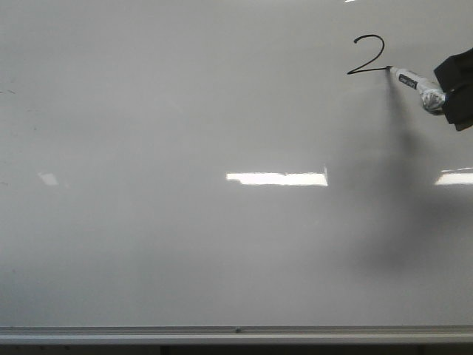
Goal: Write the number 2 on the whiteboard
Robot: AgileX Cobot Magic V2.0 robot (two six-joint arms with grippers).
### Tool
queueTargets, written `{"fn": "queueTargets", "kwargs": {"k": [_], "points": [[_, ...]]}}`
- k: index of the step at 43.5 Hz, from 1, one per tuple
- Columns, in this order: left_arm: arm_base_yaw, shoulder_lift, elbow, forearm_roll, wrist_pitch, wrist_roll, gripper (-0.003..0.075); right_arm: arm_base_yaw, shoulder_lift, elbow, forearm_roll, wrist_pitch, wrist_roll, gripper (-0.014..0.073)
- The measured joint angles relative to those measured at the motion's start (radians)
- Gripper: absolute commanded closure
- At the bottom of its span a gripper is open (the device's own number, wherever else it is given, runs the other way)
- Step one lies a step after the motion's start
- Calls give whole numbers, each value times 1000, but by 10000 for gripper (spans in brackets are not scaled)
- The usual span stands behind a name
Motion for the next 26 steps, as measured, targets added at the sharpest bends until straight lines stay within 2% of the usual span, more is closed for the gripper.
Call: {"fn": "queueTargets", "kwargs": {"k": [6, 12, 20, 26], "points": [[0, 0, 0, 0, -14, 0, 281, 2, -43, 0, 0, 35, 0, 643], [0, 0, 0, -10, -18, 70, 281, 44, -167, 0, -4, 156, -19, 643], [0, 26, -9, -103, -4, 234, 280, 208, -336, -68, -6, 436, -184, 643], [0, 83, -41, -200, 42, 357, 277, 331, -363, -148, -8, 678, -306, 643]]}}
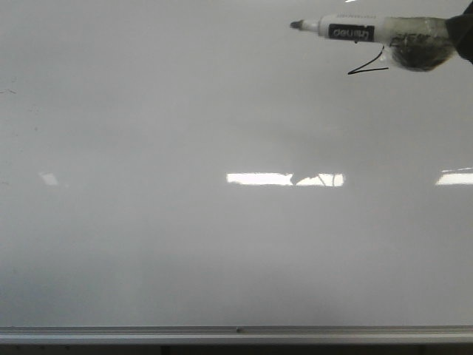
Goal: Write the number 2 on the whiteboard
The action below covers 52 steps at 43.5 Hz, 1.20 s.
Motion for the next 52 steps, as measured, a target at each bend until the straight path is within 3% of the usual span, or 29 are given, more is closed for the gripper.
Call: {"fn": "queueTargets", "kwargs": {"k": [5, 11, 24, 36, 52], "points": [[-12, 58, -23, -65, 20, 83, 244, 92, 0, -49, -6, 138, -41, 643], [-100, 130, -61, -77, 21, 115, 185, 152, 0, -66, -9, 191, -48, 643], [-313, 335, -165, -56, -3, 121, 185, 166, 0, -69, -13, 205, -51, 643], [-360, 480, -227, -52, -25, 122, 198, 166, 0, -69, -14, 206, -51, 643], [-362, 493, -232, -38, -27, 122, 636, 166, 0, -69, -16, 219, -51, 638]]}}
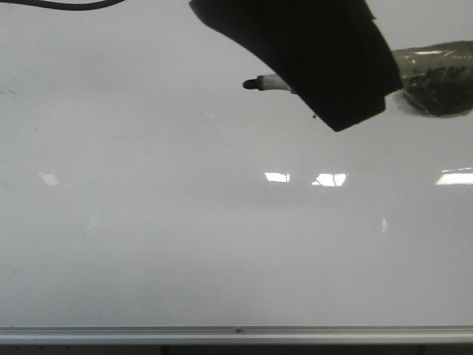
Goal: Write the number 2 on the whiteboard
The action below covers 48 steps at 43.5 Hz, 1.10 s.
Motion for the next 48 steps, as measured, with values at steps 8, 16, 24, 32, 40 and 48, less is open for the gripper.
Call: {"fn": "queueTargets", "kwargs": {"k": [8, 16, 24, 32, 40, 48], "points": [[0, 0, 0, 7, 1, 11, 720, 0, 0, 0, -1, 0, -10, 438], [-2, 0, -3, 61, 3, -46, 720, 0, -3, -8, -6, 7, 2, 76], [38, -5, -34, 292, 8, -321, 720, -21, -70, -42, -87, 58, 145, 45], [171, -95, -40, 422, 9, -603, 720, -79, -159, -45, -175, 80, 350, 45], [344, -251, 42, 450, -7, -689, 720, -103, -189, -45, -186, 87, 451, 45], [562, -404, 201, 452, -83, -745, 720, -103, -189, -45, -186, 87, 464, 45]]}}
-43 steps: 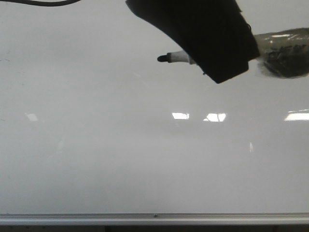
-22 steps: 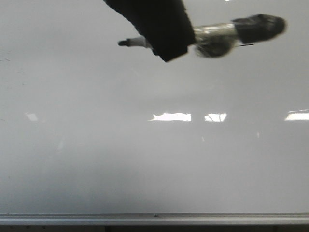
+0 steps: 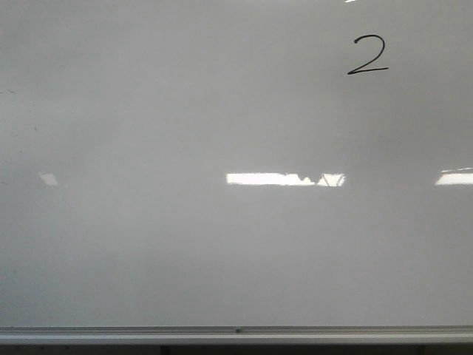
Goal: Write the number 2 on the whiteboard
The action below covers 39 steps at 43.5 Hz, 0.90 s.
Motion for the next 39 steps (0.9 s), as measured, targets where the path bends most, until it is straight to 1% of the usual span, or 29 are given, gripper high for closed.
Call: {"fn": "queueTargets", "kwargs": {"k": [4, 7, 13, 18, 34, 37, 39], "points": [[117, -44, 85, -13, -78, -44, 720, 0, 0, 0, 0, 0, 2, 45], [186, -51, 142, -44, -156, -56, 720, 0, 0, 0, 0, 0, 2, 45], [273, -34, 238, -122, -340, -65, 720, 0, 0, 0, 0, 0, 2, 45], [303, 14, 284, -144, -480, -67, 720, 0, 0, 0, 0, 0, 2, 45], [309, 259, 290, -152, -746, -67, 720, 0, 0, 0, 0, 0, 2, 45], [309, 305, 290, -156, -793, -67, 711, 0, 0, 0, 0, 0, 2, 45], [309, 335, 290, -161, -818, -67, 686, 0, 0, 0, 0, 0, 2, 45]]}}
